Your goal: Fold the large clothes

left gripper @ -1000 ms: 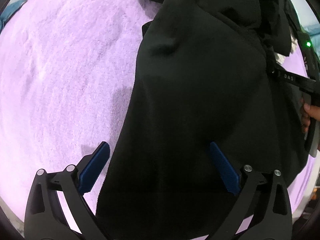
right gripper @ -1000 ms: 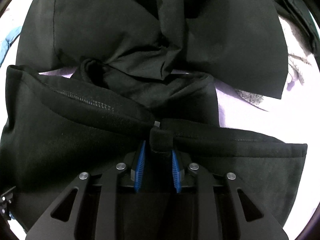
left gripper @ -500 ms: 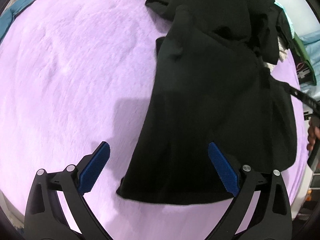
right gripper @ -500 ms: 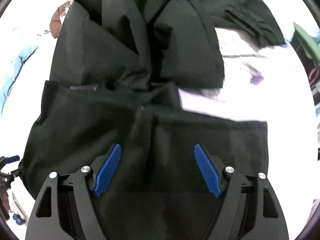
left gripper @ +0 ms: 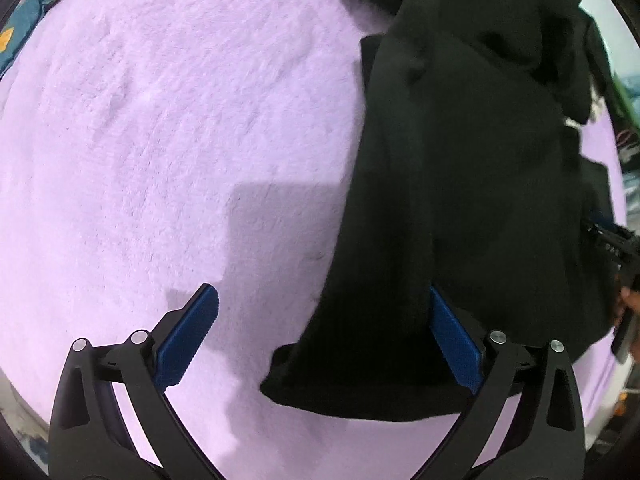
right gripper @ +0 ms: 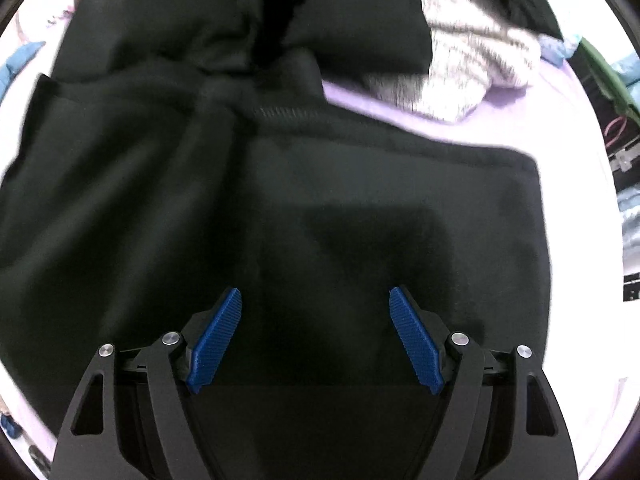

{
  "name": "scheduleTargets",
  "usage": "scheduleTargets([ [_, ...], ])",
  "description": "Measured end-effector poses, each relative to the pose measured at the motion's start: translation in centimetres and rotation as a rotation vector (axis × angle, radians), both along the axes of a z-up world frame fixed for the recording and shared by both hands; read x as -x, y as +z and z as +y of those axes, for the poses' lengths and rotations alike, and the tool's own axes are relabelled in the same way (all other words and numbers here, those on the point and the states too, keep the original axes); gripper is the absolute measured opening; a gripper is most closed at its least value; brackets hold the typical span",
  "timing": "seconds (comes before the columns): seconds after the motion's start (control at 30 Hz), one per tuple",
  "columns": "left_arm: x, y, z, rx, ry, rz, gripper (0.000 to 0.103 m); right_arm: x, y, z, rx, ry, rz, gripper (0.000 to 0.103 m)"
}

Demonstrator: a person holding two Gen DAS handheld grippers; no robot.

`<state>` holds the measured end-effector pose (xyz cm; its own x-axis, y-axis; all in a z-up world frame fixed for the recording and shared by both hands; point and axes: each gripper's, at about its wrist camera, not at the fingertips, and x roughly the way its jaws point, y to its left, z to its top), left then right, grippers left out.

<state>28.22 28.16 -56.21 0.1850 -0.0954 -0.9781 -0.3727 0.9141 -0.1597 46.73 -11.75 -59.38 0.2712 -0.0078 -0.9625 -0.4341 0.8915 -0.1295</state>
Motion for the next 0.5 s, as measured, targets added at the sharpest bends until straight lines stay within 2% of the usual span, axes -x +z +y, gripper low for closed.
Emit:
scheduleTargets([
  [0.07,0.4,-1.1,0.4,0.024,0.021,0.005,0.098,0.0,-1.0,-0.1,0.013,0.009,-0.007,0.086],
  [0.13,0.9,-2.2,0.6,0.052,0.052,0.009,0.098,-0.6,-1.6,-0.5,-0.012,-0.034,0.02,0.089],
  [0.27,1.3,-3.0,1.1,0.093,0.104,0.0,0.098,-1.0,-2.2,-0.5,0.002,-0.03,0.028,0.092],
  [0.37,1.7,-2.7,1.7,0.14,0.145,-0.005,0.098,-1.0,-1.7,-0.5,0.0,-0.034,0.031,0.092],
  [0.5,2.7,-1.1,2.6,0.196,0.182,-0.027,0.097,0.0,0.5,-1.0,-0.081,-0.066,0.041,0.093],
])
